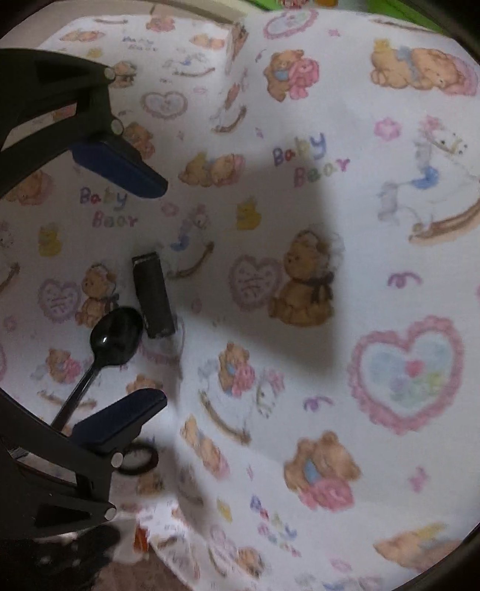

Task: Collect trash
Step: 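Grasp the black cylinder with the left gripper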

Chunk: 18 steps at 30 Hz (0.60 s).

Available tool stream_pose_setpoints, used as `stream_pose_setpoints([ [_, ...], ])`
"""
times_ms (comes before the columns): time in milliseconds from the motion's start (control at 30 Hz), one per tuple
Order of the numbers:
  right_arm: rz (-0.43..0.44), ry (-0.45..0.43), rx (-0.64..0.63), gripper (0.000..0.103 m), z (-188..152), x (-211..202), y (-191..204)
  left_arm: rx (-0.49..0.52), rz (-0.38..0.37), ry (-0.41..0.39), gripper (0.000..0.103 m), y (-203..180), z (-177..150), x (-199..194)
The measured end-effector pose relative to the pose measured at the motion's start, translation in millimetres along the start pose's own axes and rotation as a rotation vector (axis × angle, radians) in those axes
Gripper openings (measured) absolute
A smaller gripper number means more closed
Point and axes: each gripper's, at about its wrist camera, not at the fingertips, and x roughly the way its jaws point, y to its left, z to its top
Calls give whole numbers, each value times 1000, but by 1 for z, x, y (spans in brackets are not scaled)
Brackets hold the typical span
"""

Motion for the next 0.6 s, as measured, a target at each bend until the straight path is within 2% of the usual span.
stream_pose_setpoints([
  [33,-7,-1,6,17,0,1,-3,4,7,6,101,-3,0,3],
  [67,-20,3,16,17,0,3,-5,9,1,23,93,-5,0,6],
  [100,-25,10,25,17,0,5,-7,15,-20,53,74,-6,1,10],
  [133,-17,15,33,17,1,5,-9,15,-17,62,72,-11,1,13],
  [200,-5,11,41,17,1,4,-10,12,-6,41,47,-10,2,9],
  [333,-4,-23,49,17,3,-3,-10,-62,-126,34,47,5,4,-3],
  [600,0,-44,58,17,4,-8,-13,-42,-234,-58,46,34,8,-42],
])
